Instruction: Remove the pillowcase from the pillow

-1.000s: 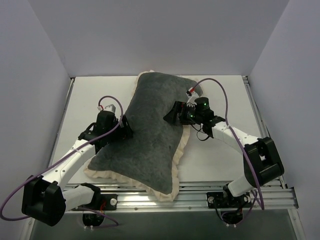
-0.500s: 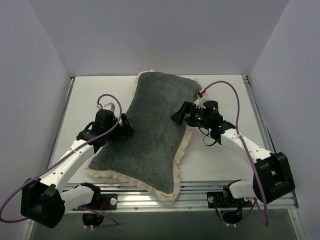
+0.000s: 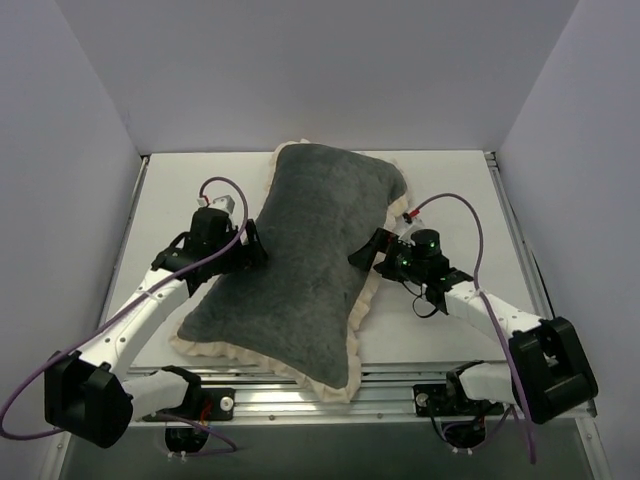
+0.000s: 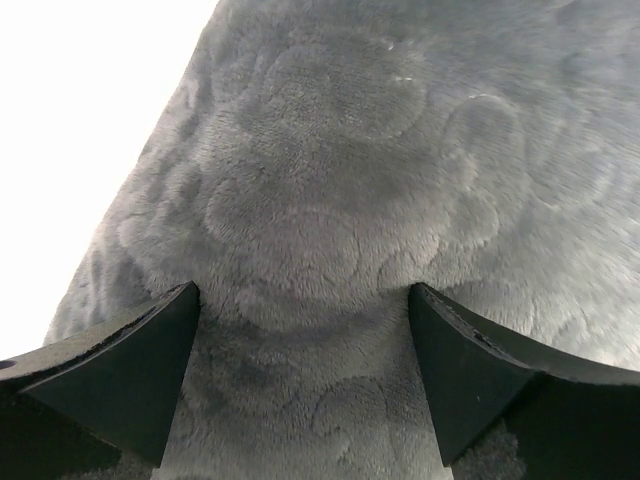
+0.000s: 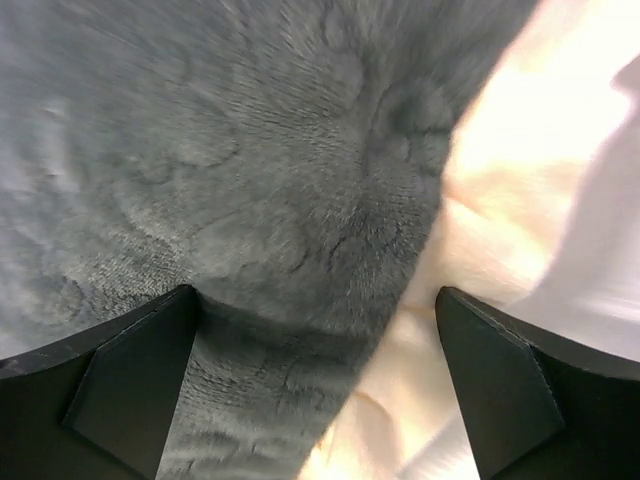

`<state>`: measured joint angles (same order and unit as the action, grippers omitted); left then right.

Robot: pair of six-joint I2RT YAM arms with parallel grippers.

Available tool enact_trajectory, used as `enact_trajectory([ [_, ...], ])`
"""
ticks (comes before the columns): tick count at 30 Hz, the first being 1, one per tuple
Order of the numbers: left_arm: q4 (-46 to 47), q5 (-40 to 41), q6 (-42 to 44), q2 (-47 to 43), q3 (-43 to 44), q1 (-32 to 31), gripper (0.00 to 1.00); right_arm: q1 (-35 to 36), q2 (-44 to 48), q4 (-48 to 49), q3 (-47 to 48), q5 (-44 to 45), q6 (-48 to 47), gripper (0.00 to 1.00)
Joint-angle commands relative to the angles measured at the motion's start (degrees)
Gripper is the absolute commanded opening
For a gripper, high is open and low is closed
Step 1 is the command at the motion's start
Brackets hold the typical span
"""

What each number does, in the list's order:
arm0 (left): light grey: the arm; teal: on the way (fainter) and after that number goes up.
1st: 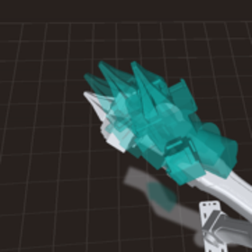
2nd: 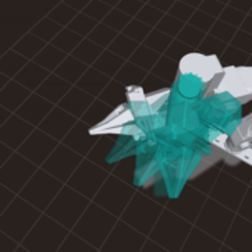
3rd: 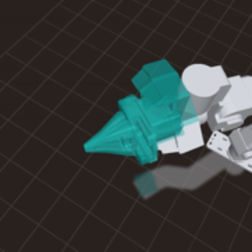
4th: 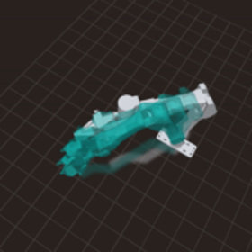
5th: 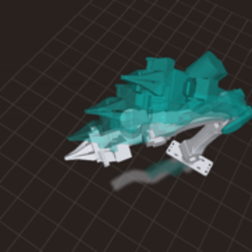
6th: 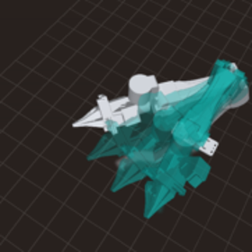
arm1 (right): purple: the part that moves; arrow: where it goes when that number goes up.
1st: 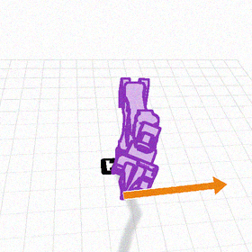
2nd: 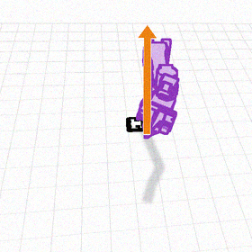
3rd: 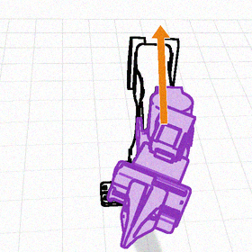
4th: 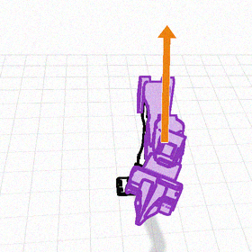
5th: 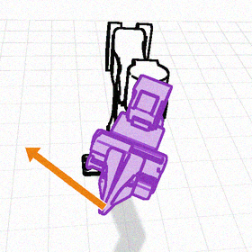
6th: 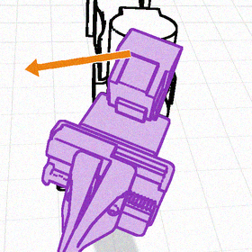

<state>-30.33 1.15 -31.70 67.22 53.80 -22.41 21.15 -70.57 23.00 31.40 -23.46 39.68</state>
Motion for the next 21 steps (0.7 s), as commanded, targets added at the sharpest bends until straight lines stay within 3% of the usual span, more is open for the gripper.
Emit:
enact_trajectory([
  [1, 2.45, -1.15, 0.16, 2.82, -0.80, -0.35, 0.94, 2.93, -4.13, 13.19, -1.69, -5.10, 4.08, 1.00],
  [5, 5.97, -4.40, -1.96, 7.12, -4.22, -0.79, 0.94, 8.55, -10.11, 19.52, -0.03, -6.33, 3.65, 1.00],
  [7, 7.47, -5.80, -3.19, 8.36, -4.84, -1.31, 0.94, 10.13, -13.10, 23.13, 1.29, -8.26, 4.17, 0.95],
  [8, 8.17, -5.98, -3.54, 9.06, -5.54, -2.01, 0.94, 10.32, -13.80, 24.18, 1.82, -8.96, 4.35, 0.90],
  [9, 9.05, -6.16, -4.24, 9.24, -6.07, -2.45, 0.94, 10.41, -14.42, 24.98, 3.04, -9.93, 4.61, 0.76],
  [11, 11.33, -6.42, -4.77, 9.33, -6.95, -3.42, 0.94, 10.67, -13.90, 24.55, 4.37, -10.29, 3.92, 0.61],
  [12, 11.86, -6.77, -5.03, 9.51, -7.39, -3.60, 0.94, 10.76, -12.59, 22.28, 5.24, -9.76, 2.52, 0.45],
  [14, 12.66, -7.21, -5.21, 10.03, -7.13, -3.95, 0.94, 10.84, -10.57, 18.33, 8.06, -8.27, 0.32, 0.27],
  [15, 12.83, -7.30, -5.38, 10.30, -6.35, -4.47, 0.94, 10.76, -8.38, 14.04, 9.11, -7.40, -0.74, 0.13],
  [18, 13.45, -7.83, -5.74, 11.88, -4.41, -6.93, 0.94, 10.85, -4.16, 3.94, 13.94, -3.79, -5.65, 0.00],
  [21, 14.24, -7.74, -6.53, 14.16, -0.46, -9.31, 0.94, 10.76, -0.12, -6.61, 20.44, -0.10, -11.02, 0.00],
])
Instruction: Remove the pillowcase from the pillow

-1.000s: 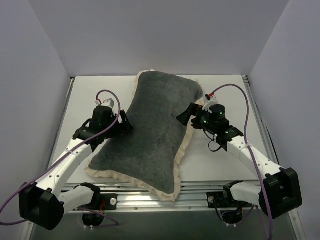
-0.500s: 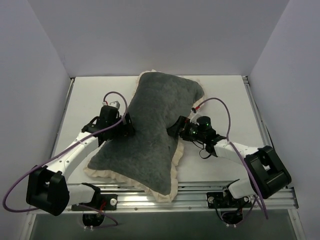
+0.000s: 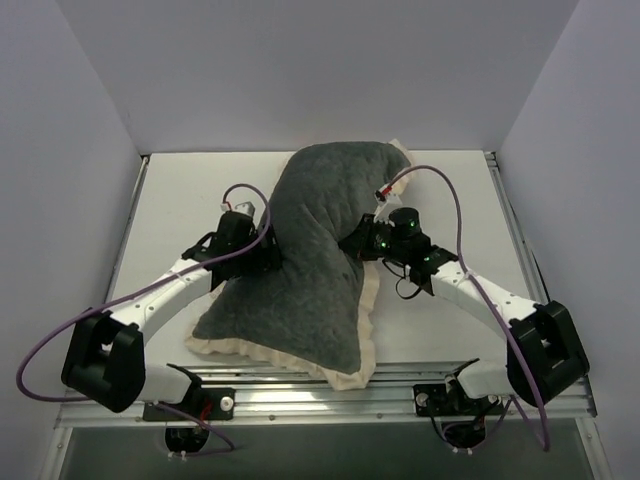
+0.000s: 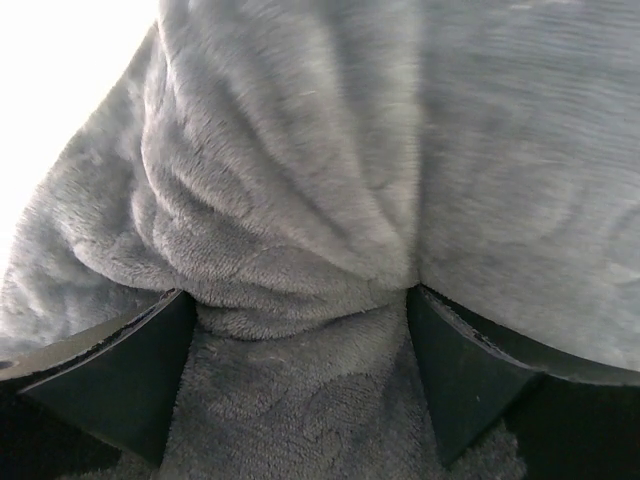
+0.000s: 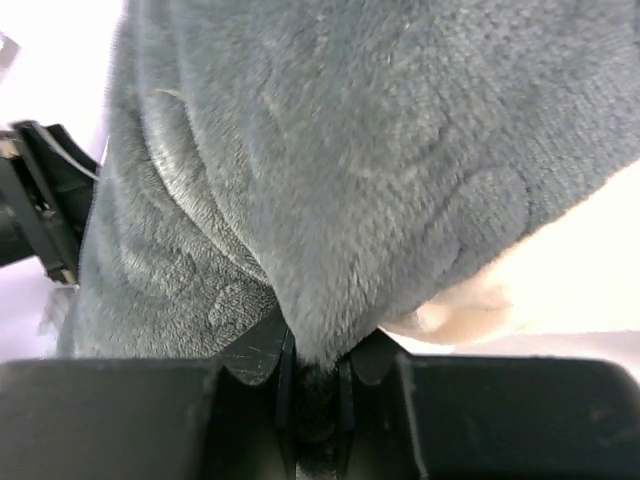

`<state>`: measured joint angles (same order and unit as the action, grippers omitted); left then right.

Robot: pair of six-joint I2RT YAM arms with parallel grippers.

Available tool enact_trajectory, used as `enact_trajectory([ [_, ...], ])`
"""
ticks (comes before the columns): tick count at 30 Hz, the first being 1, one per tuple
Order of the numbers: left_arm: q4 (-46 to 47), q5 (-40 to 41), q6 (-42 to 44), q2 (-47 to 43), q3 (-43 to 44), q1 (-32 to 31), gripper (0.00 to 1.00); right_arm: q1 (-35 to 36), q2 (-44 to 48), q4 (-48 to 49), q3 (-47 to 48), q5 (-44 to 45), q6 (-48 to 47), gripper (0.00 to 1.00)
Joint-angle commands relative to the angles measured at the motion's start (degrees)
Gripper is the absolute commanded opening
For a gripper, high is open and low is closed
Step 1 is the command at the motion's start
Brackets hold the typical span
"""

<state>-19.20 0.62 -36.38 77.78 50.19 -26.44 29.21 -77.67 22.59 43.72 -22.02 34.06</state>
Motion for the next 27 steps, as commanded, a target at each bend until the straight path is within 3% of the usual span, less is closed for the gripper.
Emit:
enact_trajectory([
  [1, 3.73, -7.30, -2.20, 4.30, 5.68, -7.03, 0.94, 2.69, 7.96, -8.50, 9.87, -0.66, -6.54, 0.00],
  [8, 5.49, -7.13, -3.17, 14.75, 20.52, -16.18, 0.94, 2.78, 10.70, -25.11, 26.13, 4.09, -15.33, 0.00],
  [12, 6.46, -6.52, -3.52, 18.02, 23.46, -18.04, 0.94, 2.96, 9.21, -24.18, 26.77, 2.96, -14.82, 0.00],
  [19, 8.91, -2.64, -8.87, 15.22, 11.53, -14.88, 0.94, 4.18, 2.97, -15.04, 16.23, 0.58, -9.73, 0.00],
  [23, 9.19, -1.16, -12.13, 6.70, 2.20, -13.47, 0.94, 6.11, -2.21, -9.95, 10.60, 0.05, -7.26, 0.00],
  [27, 2.53, 4.63, -12.75, -4.98, -3.25, -13.64, 0.94, 9.36, -4.94, -9.58, 11.64, 0.31, -6.99, 0.00],
])
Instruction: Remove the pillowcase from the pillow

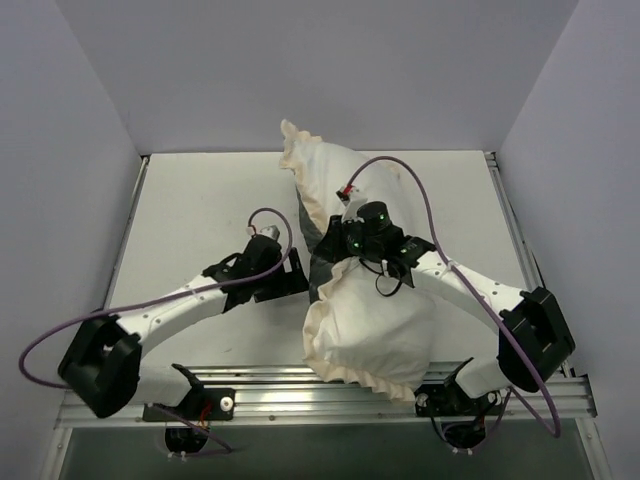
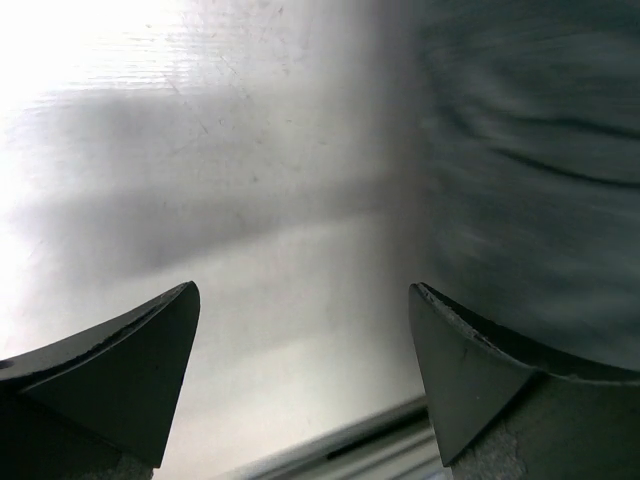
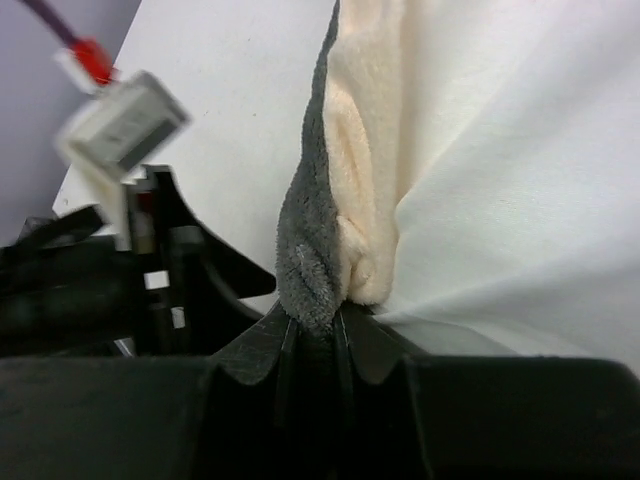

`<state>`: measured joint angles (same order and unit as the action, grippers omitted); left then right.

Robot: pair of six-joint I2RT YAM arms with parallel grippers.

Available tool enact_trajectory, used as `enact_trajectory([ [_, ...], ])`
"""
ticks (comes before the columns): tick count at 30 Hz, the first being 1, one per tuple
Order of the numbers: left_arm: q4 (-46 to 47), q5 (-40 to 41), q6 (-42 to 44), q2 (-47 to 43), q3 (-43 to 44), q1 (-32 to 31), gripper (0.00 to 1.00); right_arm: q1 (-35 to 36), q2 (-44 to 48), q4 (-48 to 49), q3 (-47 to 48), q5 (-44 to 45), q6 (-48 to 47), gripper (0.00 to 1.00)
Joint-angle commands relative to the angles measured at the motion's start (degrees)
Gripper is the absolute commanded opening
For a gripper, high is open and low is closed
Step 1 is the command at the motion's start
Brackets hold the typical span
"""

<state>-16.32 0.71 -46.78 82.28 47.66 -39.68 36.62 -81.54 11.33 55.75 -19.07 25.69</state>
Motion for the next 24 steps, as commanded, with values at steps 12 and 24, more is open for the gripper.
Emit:
enact_trajectory([
  [12, -25.24, 18.54, 0.55, -41.49, -3.01, 1.36, 0.94, 9.08, -2.58, -7.63, 11.31, 2.89, -3.01, 0.42],
  [24, -20.25, 12.30, 5.82, -32.72, 2.26, 2.06, 0.94, 7.25, 7.88, -20.73, 12.91, 15.90, -4.96, 0.80],
])
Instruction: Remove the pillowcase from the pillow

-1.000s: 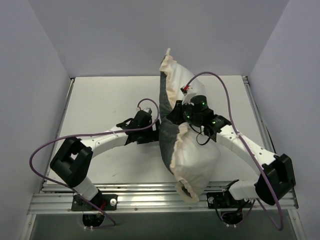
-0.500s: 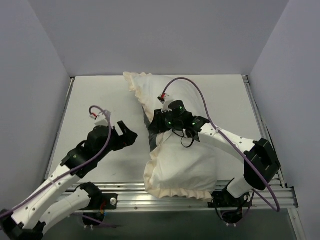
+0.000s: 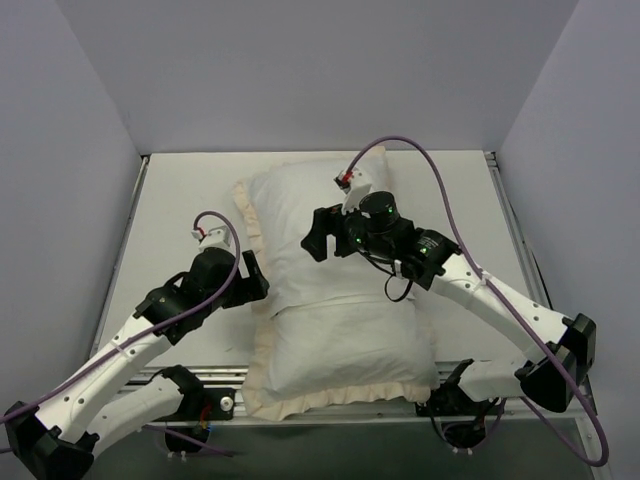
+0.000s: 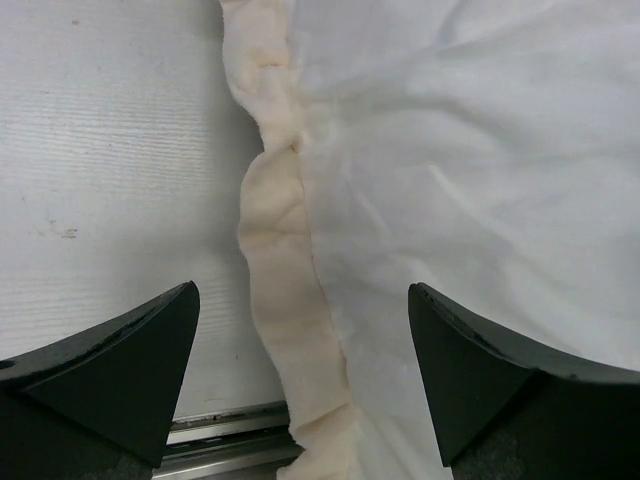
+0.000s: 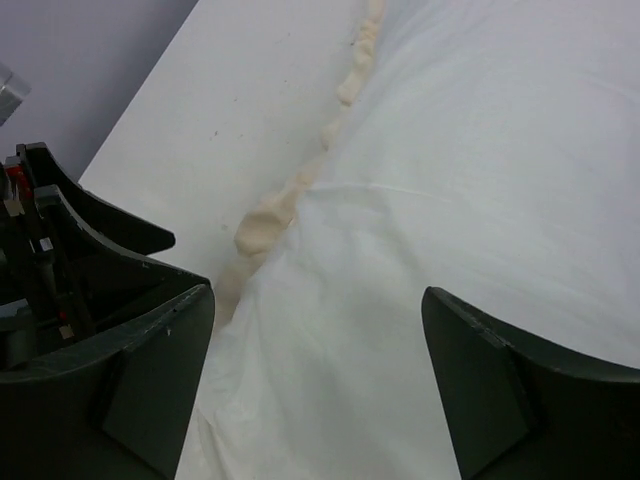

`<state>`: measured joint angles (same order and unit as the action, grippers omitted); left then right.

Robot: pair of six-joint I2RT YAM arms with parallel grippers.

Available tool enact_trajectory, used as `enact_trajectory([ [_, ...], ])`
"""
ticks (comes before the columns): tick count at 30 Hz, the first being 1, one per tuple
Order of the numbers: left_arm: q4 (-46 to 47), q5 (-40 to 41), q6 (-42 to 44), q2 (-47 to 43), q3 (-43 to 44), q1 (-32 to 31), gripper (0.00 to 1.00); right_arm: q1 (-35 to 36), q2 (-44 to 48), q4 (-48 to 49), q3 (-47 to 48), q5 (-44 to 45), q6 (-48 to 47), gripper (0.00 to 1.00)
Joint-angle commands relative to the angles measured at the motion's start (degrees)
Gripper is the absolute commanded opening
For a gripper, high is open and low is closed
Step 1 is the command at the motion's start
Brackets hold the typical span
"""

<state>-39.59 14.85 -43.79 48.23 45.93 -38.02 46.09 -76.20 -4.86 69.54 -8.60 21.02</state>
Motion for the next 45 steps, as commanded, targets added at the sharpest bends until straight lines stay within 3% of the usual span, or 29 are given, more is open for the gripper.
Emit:
enact_trajectory([
  [1, 3.38, -1.93, 3.18, 2.74, 4.42, 0.40, 0.94, -3.27, 2.99, -4.80, -2.03, 5.26, 0.42, 0.80],
  [9, 14.95, -6.32, 1.53, 9.68, 2.51, 1.19, 0.94, -9.35, 6.69, -0.77, -15.21, 0.25, 5.70, 0.80],
  [16, 25.87, -14.85, -3.31, 19.61, -1.80, 1.37, 0.94, -10.23, -2.79, 6.78, -15.75, -2.47, 1.75, 0.80],
  [18, 25.80, -16.43, -5.60, 20.41, -2.77, 1.37, 0.94, -10.23, -7.89, 8.55, -13.30, -2.74, 0.61, 0.80],
  [21, 22.90, -12.51, -8.15, 18.75, -5.14, 1.46, 0.94, -10.05, -14.75, 11.80, -8.55, -3.44, -0.45, 0.79],
  [25, 19.74, -7.31, -9.38, 10.08, -8.49, 2.59, 0.94, -9.70, -24.06, 14.62, 0.93, -4.67, -3.78, 0.79],
  [32, 10.17, -1.67, -1.85, 3.36, -3.58, 6.02, 0.94, -8.56, -38.40, 7.77, 23.87, -4.50, -9.41, 0.79],
  [36, 7.51, -1.93, 4.67, 5.11, 3.79, 6.12, 0.94, -7.68, -35.60, 5.22, 26.97, -0.73, -10.20, 0.82],
  [45, 9.27, -4.65, 14.69, 11.09, 11.98, 5.50, 0.94, -6.10, -17.86, -6.30, 14.94, 15.97, -4.24, 0.94],
])
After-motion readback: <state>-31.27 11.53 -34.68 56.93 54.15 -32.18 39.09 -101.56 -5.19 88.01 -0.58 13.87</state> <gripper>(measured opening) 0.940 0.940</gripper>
